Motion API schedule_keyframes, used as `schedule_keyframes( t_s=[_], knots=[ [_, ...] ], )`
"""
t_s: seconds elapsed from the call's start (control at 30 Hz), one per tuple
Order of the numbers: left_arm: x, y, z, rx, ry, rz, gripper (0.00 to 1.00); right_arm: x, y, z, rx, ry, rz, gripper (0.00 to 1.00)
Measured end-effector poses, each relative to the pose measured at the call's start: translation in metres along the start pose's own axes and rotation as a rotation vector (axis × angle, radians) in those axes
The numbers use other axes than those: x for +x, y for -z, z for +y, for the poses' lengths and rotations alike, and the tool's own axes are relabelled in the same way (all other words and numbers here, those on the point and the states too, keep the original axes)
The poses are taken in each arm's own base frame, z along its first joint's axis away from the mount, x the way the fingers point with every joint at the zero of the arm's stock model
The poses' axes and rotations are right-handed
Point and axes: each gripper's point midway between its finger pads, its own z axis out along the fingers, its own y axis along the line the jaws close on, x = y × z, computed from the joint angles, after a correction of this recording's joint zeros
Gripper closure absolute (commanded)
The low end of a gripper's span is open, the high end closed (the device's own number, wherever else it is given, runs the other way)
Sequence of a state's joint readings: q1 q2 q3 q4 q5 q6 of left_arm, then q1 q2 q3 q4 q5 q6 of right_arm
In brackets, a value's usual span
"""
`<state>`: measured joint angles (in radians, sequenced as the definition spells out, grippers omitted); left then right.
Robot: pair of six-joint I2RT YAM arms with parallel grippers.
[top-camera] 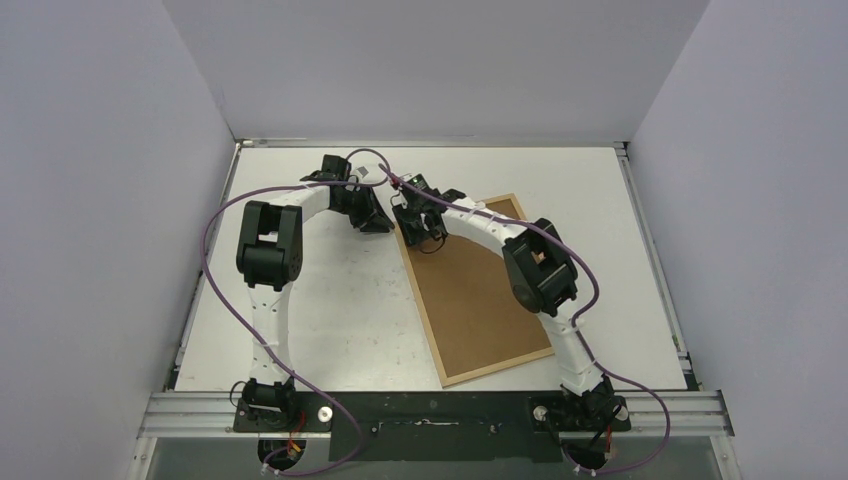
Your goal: Put the photo into the frame
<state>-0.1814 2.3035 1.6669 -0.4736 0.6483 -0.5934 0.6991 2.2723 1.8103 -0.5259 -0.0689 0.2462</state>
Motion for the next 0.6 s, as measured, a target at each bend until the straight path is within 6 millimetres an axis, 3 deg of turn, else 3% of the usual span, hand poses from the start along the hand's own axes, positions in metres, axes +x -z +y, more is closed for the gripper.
schedule_keyframes(
  t_s=[0.6],
  knots=[
    [0.0003,0.0000,-0.0004,0.002,0.001,0.002,0.77,-0.0008,0.0005,0.0016,-0.099,-0.065,0.007,0.62]
  ],
)
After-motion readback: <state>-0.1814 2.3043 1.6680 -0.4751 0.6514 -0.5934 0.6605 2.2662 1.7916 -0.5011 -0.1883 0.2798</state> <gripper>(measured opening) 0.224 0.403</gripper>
